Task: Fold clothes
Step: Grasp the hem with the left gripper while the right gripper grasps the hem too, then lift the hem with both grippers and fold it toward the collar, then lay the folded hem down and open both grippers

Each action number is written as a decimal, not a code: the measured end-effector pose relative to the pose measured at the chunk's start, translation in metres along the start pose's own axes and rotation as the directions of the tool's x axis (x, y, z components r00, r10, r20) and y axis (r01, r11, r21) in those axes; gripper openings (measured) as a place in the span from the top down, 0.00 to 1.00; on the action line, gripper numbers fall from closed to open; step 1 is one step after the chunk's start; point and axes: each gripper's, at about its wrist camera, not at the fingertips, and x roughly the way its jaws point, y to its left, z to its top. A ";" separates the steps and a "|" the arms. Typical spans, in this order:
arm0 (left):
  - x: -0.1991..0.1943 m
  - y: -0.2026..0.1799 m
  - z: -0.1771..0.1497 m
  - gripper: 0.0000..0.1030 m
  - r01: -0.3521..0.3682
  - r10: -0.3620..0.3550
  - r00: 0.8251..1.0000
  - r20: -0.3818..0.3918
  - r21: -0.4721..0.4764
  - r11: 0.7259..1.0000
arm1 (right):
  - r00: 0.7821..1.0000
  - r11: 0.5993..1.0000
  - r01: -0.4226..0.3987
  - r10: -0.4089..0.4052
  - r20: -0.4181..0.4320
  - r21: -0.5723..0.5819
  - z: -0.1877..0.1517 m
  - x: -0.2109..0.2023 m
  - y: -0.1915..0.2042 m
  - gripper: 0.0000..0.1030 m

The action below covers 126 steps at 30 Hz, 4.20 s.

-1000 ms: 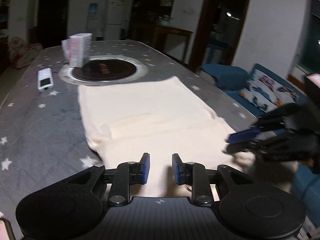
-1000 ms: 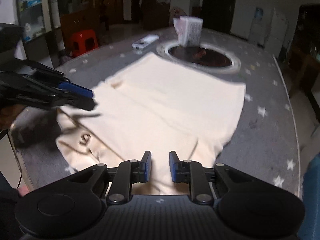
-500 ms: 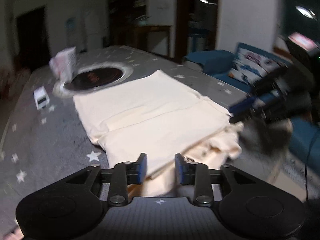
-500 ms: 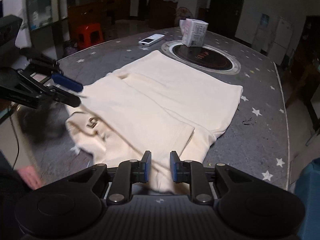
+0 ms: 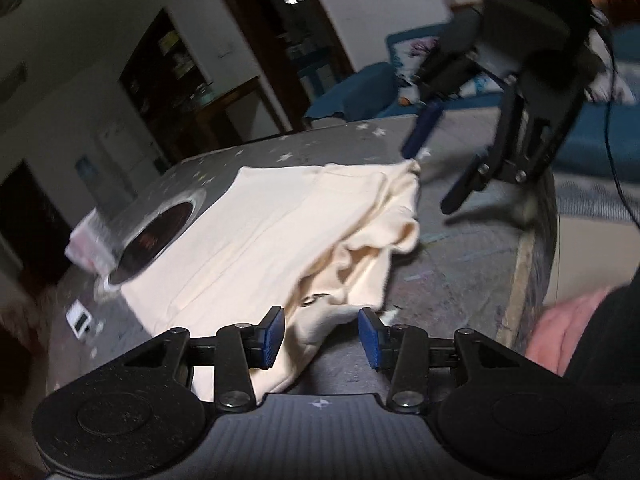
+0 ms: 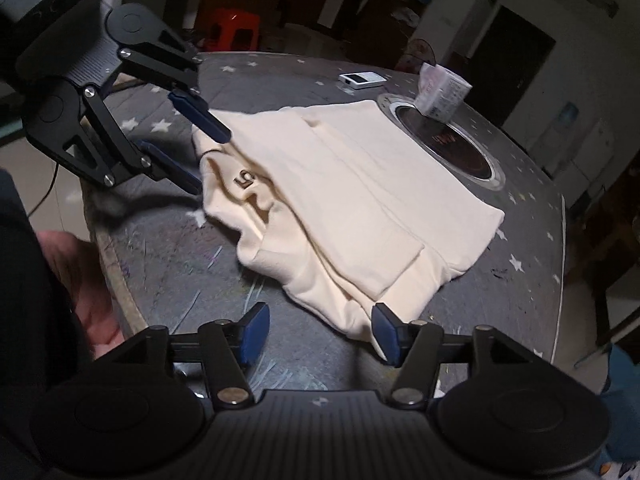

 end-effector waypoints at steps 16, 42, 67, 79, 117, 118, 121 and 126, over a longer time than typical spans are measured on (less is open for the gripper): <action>0.017 0.082 0.025 0.92 0.041 -0.018 0.998 0.067 -0.361 0.931 | 0.997 1.000 -0.019 0.020 0.081 -0.021 0.009 0.025 -0.005 0.43; 0.014 0.038 -0.018 0.60 -0.053 0.050 0.998 -0.029 -0.115 0.992 | 0.986 0.973 -0.157 0.146 0.080 0.166 0.045 0.045 -0.057 0.87; -0.115 0.047 0.000 0.90 0.125 -0.122 0.992 0.030 -0.244 0.962 | 0.957 0.955 -0.287 0.281 0.078 0.075 0.044 -0.071 0.002 0.91; -0.052 0.106 0.019 0.90 0.122 -0.138 0.990 -0.020 -0.358 0.926 | 0.958 0.941 -0.286 0.278 0.069 0.182 0.070 -0.039 -0.058 0.91; 0.046 0.187 0.016 0.54 -0.245 0.107 0.964 -0.245 -0.650 0.720 | 0.995 0.888 -0.095 0.083 0.047 0.450 0.066 0.101 -0.134 0.73; 0.041 0.182 0.019 0.55 -0.212 0.087 0.972 -0.218 -0.656 0.725 | 0.995 0.880 -0.104 0.097 0.039 0.463 0.068 0.105 -0.135 0.73; 0.031 0.163 0.027 0.56 -0.106 0.015 0.990 -0.141 -0.667 0.737 | 0.991 0.846 -0.121 0.133 0.013 0.520 0.070 0.125 -0.139 0.73; 0.040 0.134 0.035 0.57 0.042 -0.111 0.992 -0.064 -0.653 0.756 | 0.990 0.824 -0.122 0.140 0.009 0.553 0.071 0.140 -0.139 0.92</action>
